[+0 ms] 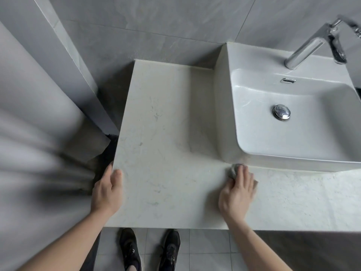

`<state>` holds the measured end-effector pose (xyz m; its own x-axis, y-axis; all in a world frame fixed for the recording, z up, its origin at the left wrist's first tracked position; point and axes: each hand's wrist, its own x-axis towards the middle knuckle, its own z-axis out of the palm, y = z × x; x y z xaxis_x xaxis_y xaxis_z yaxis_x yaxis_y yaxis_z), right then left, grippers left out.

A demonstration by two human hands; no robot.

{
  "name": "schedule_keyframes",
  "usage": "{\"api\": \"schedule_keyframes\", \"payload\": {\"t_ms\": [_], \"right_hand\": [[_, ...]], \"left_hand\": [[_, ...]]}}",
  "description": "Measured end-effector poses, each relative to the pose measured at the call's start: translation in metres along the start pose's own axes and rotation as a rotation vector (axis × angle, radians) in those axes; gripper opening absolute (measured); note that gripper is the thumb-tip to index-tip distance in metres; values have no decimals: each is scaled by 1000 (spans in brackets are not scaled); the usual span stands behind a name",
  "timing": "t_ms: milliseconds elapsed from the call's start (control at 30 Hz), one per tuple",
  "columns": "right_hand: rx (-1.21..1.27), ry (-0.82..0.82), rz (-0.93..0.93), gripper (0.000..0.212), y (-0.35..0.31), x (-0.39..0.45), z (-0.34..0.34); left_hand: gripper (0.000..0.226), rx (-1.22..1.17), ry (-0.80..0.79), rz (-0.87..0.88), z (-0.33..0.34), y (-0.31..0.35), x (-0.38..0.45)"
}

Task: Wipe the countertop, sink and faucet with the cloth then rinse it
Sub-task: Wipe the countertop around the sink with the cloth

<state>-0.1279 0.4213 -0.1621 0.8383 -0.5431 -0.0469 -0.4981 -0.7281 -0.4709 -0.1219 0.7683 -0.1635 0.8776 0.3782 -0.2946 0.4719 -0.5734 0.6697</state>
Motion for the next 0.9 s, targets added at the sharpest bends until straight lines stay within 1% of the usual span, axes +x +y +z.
{"api": "schedule_keyframes", "payload": {"t_ms": [67, 100, 167, 233, 333, 400, 467, 533, 600, 633, 700, 767, 800, 833, 900], "right_hand": [[23, -31, -49, 67, -28, -19, 15], [22, -61, -127, 67, -36, -29, 22], [22, -166, -352, 73, -48, -52, 33], [60, -306, -558, 79, -63, -80, 39], [116, -521, -806, 79, -85, -131, 48], [177, -576, -883, 68, -87, -151, 53], [269, -578, -902, 61, -80, -150, 49], [361, -560, -856, 68, -67, -134, 36], [438, -503, -695, 77, -47, -107, 17], [462, -442, -606, 73, -34, -88, 7], [457, -274, -442, 55, -1, -45, -14], [357, -110, -308, 46, 36, 0, -36], [278, -57, -259, 43, 56, 19, -47], [173, -21, -225, 42, 76, 34, -56], [-55, -20, -167, 48, 108, 50, -68]], "left_hand": [[48, -4, -3, 6, 0, -3, 0], [50, -5, -6, 6, 0, -5, 1], [53, -18, -7, 6, 0, -7, 3], [54, -20, -6, 18, 1, -7, 4], [58, -18, 8, 48, 2, -9, 3], [59, -21, 16, 62, 3, -11, 4], [63, -9, 20, 55, 2, -13, 5], [64, 0, 14, 42, 2, -14, 6], [63, 3, 4, 33, 3, -13, 6], [63, 4, 4, 36, 3, -13, 7], [63, -1, 7, 50, 4, -12, 5], [58, -12, 8, 63, 3, -10, 4], [56, -19, 8, 62, 3, -9, 4], [55, -22, 8, 61, 3, -8, 3], [56, -10, 14, 54, 4, -8, 3]]}}
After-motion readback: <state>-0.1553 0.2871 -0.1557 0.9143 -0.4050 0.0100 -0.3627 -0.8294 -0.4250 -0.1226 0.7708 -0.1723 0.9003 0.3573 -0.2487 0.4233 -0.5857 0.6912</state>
